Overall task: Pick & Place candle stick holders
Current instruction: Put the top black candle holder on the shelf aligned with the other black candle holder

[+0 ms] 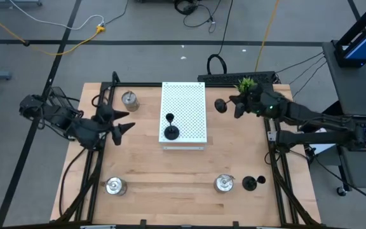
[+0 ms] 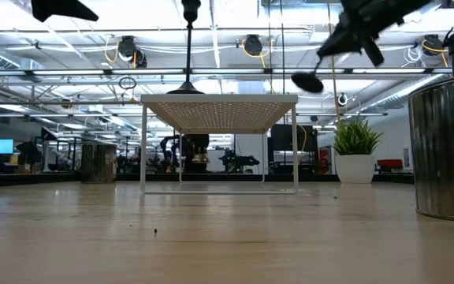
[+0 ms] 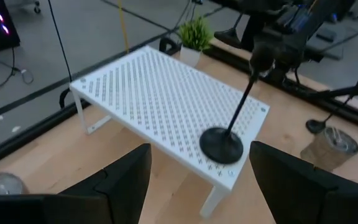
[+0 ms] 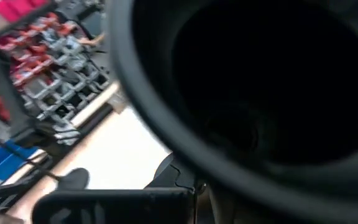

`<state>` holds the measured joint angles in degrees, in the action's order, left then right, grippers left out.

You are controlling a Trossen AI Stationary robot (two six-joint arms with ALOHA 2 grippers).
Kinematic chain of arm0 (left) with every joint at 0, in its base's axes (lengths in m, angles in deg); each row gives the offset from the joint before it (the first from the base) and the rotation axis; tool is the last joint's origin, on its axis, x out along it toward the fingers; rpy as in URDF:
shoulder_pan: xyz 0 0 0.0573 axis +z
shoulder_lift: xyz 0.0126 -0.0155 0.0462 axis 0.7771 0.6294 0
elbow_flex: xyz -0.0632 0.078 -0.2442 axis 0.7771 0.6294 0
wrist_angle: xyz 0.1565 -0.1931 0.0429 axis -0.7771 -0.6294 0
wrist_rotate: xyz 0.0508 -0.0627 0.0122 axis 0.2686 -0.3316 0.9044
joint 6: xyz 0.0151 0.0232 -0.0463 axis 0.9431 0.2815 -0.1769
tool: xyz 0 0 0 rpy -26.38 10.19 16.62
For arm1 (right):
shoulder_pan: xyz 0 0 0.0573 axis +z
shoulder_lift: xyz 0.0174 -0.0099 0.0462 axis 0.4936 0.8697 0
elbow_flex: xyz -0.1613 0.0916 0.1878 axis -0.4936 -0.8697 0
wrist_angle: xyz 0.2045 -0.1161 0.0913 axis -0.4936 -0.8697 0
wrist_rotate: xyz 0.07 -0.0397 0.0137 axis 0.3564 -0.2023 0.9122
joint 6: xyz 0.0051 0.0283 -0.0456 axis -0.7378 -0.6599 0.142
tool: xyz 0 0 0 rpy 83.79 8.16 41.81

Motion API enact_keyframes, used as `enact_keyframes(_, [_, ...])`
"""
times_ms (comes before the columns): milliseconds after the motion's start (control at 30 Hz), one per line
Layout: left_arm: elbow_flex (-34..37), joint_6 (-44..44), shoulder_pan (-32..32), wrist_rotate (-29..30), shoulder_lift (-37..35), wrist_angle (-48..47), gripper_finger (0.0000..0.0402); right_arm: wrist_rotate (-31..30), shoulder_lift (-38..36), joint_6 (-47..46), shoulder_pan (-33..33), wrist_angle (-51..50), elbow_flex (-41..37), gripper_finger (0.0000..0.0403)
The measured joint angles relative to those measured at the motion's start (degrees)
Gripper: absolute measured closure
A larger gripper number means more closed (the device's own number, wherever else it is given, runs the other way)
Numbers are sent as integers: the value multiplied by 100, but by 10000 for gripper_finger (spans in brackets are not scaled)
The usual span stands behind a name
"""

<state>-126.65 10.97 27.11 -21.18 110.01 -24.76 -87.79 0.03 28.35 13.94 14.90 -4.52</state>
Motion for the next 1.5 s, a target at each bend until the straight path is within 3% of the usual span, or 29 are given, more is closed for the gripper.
enact_keyframes(433, [-4,1516,662,-418,1,1685,128,914,1363,1205,1,-803,2373,395])
enact_keyframes(700, [-503,2031,1045,-652,70,1735,128,1534,2580,1862,0,-799,3508,395])
enact_keyframes(1200, [-2467,3478,1857,-1367,1473,1385,128,1907,3475,2626,-2,-784,4986,395])
enact_keyframes(1500, [-3654,4247,2687,-2514,2551,1082,128,2541,3827,2773,0,-415,5086,395])
